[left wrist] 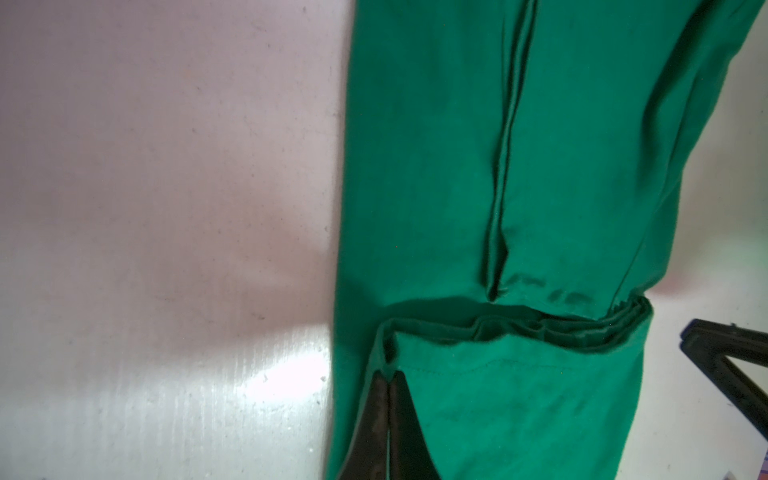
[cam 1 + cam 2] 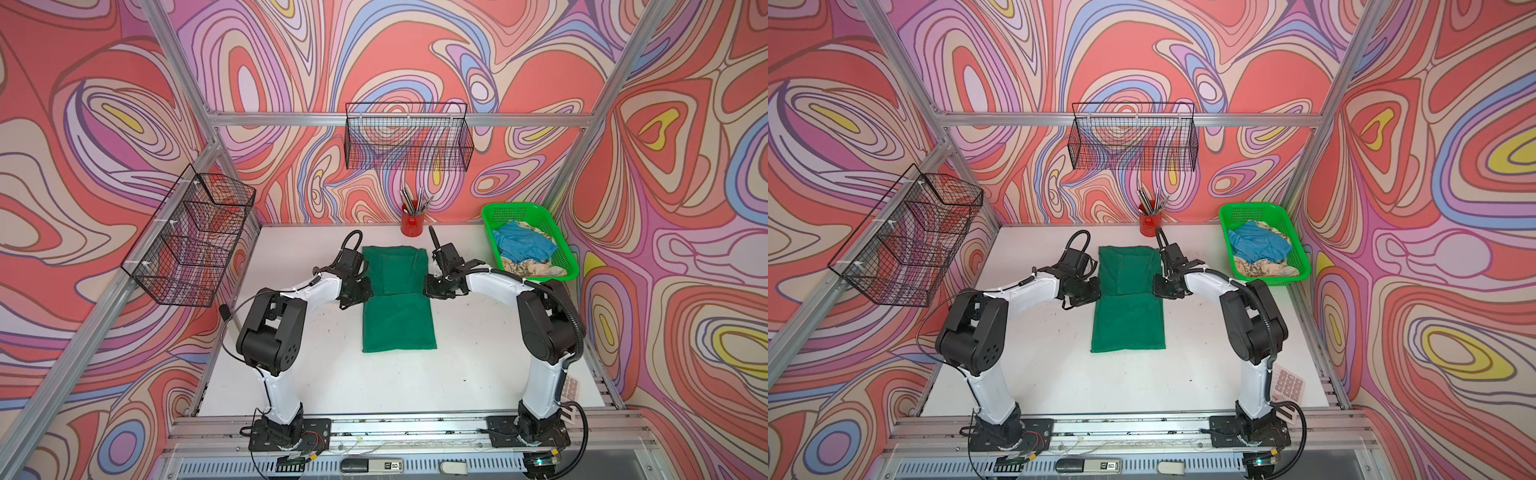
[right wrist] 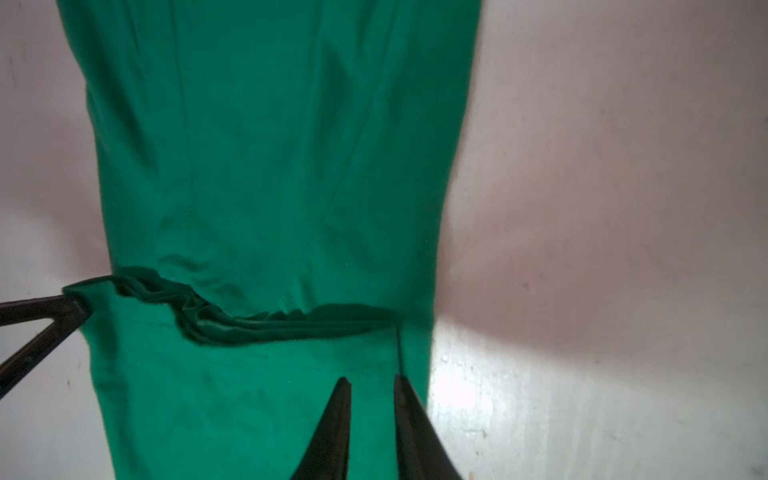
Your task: Fold and stack the t-shirts
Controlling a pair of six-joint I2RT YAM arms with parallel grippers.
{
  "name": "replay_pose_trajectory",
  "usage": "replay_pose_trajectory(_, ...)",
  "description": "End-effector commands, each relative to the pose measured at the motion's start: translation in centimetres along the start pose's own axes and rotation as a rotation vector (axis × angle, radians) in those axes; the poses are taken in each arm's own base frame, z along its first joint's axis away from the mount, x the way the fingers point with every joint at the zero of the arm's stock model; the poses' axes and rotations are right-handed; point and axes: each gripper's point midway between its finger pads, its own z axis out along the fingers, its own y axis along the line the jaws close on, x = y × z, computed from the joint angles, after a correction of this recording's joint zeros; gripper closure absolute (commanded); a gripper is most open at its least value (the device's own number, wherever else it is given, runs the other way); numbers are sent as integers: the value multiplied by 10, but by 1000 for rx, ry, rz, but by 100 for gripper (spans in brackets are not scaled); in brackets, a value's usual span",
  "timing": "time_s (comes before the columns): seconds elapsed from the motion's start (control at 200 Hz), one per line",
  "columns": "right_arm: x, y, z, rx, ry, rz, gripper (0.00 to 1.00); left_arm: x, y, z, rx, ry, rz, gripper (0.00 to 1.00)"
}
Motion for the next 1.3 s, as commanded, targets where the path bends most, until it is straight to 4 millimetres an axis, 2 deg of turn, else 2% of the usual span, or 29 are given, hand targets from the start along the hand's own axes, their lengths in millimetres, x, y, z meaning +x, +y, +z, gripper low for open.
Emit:
replay_pose_trajectory(0.0,5,-4,14,-9,27,14,78,-6,-1,-3,-4,-11,-3,100)
replay_pose_trajectory(0.24,6,-5,21,-12,38,18,78,-5,0,-2,-5,-10,-4,100)
replay_pose_trajectory(0.305,5,-5,20,-11,32,21,82,-5,0,-2,-5,-9,-5,100)
replay_pose_trajectory(0.476,2,-4,14,-9,13,20,100,-6,-1,-2,-2,-9,-6,100)
replay_pose_trajectory(0.611,0,-2,6,-13,1,22,100,-6,-3,-4,4,-10,-6,100)
replay_pose_trajectory(0.776,-2,2,-17,-16,-33,22,100,-9,-6,-13,12,-28,-4,100)
replay_pose_trajectory(0.886,-1,1,-25,-5,-40,18,100,-9,-5,-16,7,-34,-3,100)
replay_pose_trajectory(1.297,6,-12,-18,31,-34,24,100,-9,-1,-10,-13,-27,1,100)
